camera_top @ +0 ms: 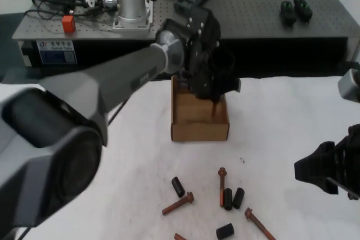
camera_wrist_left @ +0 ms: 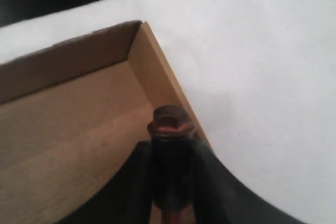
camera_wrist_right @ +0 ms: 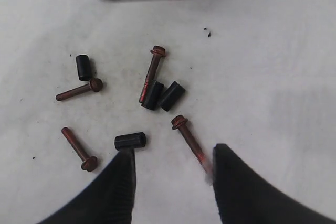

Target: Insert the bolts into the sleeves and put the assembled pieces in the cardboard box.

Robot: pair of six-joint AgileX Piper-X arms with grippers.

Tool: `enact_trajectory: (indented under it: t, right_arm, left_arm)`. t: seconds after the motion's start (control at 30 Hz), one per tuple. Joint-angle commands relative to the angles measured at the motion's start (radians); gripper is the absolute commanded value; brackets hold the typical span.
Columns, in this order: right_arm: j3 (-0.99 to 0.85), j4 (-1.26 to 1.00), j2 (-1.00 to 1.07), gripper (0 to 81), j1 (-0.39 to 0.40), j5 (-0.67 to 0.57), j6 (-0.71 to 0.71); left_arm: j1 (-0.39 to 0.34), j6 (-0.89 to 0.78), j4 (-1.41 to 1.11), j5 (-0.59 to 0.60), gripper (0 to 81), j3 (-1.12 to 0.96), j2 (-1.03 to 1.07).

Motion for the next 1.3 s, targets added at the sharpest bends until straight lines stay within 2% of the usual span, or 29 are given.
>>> enact_trajectory:
  t: [0.0,0.1,0.17,0.3,0.37,0.43,0.6,0.77,0.9,1.03,1.13,1.2,1.27]
  right_arm:
    - [-0.002,0.003,-0.007,34.5,-0.005,-0.001,-0.012]
    - [-0.002,0.003,-0.007,34.5,-0.005,-0.001,-0.012]
    - [-0.002,0.006,-0.007,34.5,-0.005,-0.001,-0.012]
    - [-0.002,0.045,0.025,34.5,-0.001,0.008,-0.022]
    - [-0.002,0.059,0.07,34.5,-0.001,0.01,-0.073]
    - [-0.004,0.056,0.141,34.5,0.012,0.022,-0.133]
    - [-0.017,0.026,0.352,34.5,0.085,0.055,-0.219]
    - [-0.051,-0.056,0.529,34.5,0.175,0.122,-0.238]
    - [-0.094,-0.096,0.633,34.5,0.223,0.154,-0.27]
    - [-0.132,-0.107,0.716,34.5,0.254,0.228,-0.296]
    - [-0.149,-0.118,0.763,34.4,0.255,0.232,-0.304]
    - [-0.15,-0.132,0.779,30.2,0.255,0.248,-0.304]
    - [-0.15,-0.132,0.789,20.8,0.255,0.248,-0.304]
  left_arm:
    - [0.005,-0.05,0.047,0.025,0.6,-0.063,0.04]
    - [0.005,-0.089,0.047,0.025,0.3,-0.063,0.049]
    - [0.005,-0.107,0.044,0.025,2.9,-0.063,0.049]
    - [0.005,-0.123,0.04,0.029,17.7,-0.063,0.049]
    - [0.005,-0.125,0.045,0.03,25.8,-0.063,0.049]
    - [0.005,-0.136,0.045,0.03,28.3,-0.063,0.049]
    - [0.012,-0.141,0.049,0.062,28.3,-0.063,0.036]
    - [0.042,-0.145,0.101,0.058,28.3,-0.063,-0.033]
    - [0.068,-0.088,0.184,-0.028,28.3,-0.049,-0.121]
    - [0.07,-0.028,0.194,-0.058,28.3,0.05,-0.233]
    - [0.07,-0.01,0.166,-0.058,28.3,0.178,-0.327]
    - [0.07,-0.007,0.124,-0.055,28.3,0.288,-0.399]
    - [0.07,-0.008,0.08,-0.049,28.3,0.388,-0.463]
